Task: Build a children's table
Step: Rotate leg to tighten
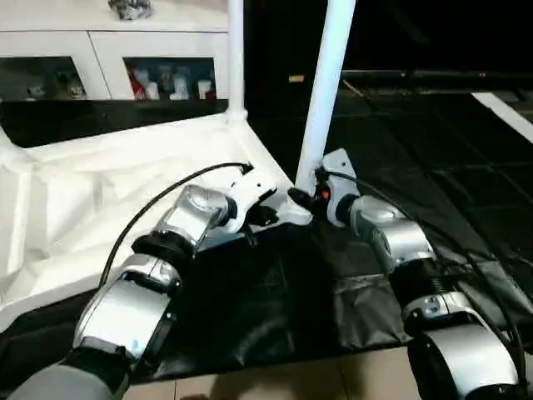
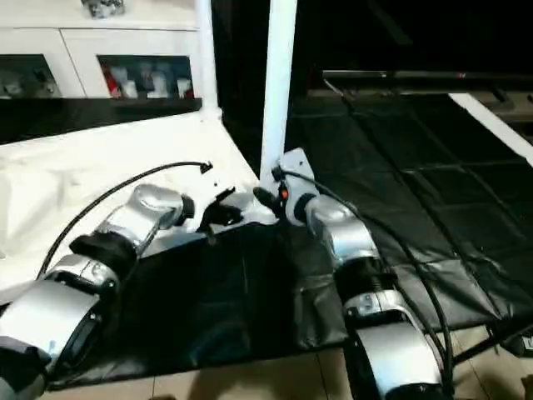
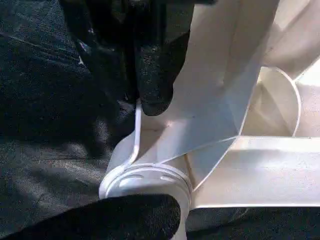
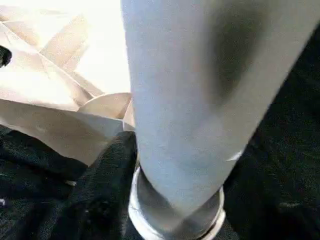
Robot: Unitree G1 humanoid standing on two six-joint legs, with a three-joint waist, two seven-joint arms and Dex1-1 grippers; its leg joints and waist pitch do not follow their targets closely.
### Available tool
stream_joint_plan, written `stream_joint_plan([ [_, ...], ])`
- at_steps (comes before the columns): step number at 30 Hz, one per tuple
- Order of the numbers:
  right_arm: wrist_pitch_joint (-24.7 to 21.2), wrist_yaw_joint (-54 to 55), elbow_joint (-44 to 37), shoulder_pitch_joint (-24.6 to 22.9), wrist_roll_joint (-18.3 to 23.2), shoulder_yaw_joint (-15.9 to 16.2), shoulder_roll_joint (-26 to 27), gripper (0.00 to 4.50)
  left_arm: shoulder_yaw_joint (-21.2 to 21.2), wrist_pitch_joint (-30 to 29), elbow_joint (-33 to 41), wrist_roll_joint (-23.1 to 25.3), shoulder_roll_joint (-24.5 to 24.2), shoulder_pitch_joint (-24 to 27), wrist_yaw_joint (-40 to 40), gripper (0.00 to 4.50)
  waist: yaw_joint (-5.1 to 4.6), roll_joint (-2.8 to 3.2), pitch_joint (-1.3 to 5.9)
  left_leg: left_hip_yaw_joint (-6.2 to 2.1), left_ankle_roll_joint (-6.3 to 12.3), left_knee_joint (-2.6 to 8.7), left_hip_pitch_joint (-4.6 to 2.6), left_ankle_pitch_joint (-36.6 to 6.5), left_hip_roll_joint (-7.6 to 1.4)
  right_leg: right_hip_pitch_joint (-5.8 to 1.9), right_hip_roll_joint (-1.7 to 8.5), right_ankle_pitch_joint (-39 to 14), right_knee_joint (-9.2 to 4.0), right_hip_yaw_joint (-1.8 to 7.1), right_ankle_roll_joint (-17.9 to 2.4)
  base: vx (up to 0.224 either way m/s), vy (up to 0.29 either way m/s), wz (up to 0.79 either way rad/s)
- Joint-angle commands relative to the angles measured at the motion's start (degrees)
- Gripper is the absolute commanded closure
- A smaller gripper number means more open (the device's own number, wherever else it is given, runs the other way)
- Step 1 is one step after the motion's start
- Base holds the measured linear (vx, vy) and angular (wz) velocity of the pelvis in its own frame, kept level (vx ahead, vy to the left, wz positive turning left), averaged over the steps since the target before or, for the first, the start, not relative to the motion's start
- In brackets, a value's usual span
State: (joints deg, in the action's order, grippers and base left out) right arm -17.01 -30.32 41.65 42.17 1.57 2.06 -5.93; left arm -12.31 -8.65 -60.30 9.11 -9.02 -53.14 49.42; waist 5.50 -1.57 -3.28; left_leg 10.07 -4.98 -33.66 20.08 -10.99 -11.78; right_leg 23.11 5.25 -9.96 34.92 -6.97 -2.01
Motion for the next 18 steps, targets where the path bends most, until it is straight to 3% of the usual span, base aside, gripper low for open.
stream_joint_plan([
  [1,1.3,-6.0,-0.7,-1.4,1.1,4.3,4.0,1.6,-0.2,1.9,1.9,-1.2,2.4,-1.3,-0.2,4.5,0.33,-0.07,4.06,-0.41,2.48,3.71,0.07,-7.1,-1.49,-3.69,4.19,-13.3,-4.42,3.67,-9.6,0.0,0.0,0.0],
  [4,2.5,-7.0,-1.1,-1.9,1.3,4.3,3.3,1.32,-0.5,2.7,2.3,-1.0,1.9,-1.0,0.8,4.5,0.35,-0.12,4.19,-0.43,2.61,3.67,0.14,-6.4,-1.54,-3.77,4.26,-11.8,-4.19,3.74,-9.8,0.0,0.0,0.0],
  [11,9.0,-19.3,-5.7,-7.4,3.7,3.5,-4.9,0.73,-4.6,12.5,3.8,1.1,-3.7,1.7,13.4,4.5,0.55,-0.07,4.38,-0.29,5.36,3.39,0.11,-4.5,-1.79,-3.96,4.13,-2.8,-3.1,3.81,-13.3,0.0,0.0,0.0],
  [13,9.5,-24.1,-7.7,-8.7,4.9,3.5,-7.4,0.52,-5.1,13.8,4.2,0.5,-5.0,2.1,17.9,4.5,1.08,-0.02,4.25,-0.16,5.92,3.31,0.14,-5.2,-1.83,-4.07,4.09,-3.3,-3.24,3.78,-13.3,0.0,0.0,0.0],
  [18,10.2,-33.2,-9.2,-9.7,6.2,4.4,-11.9,0.08,-6.9,18.6,4.4,0.7,-7.6,2.5,24.3,4.5,1.85,0.24,4.04,-0.19,4.4,3.5,-0.12,-8.5,-2.16,-3.72,4.26,-9.4,-3.8,3.72,-12.3,0.0,0.0,0.0],
])
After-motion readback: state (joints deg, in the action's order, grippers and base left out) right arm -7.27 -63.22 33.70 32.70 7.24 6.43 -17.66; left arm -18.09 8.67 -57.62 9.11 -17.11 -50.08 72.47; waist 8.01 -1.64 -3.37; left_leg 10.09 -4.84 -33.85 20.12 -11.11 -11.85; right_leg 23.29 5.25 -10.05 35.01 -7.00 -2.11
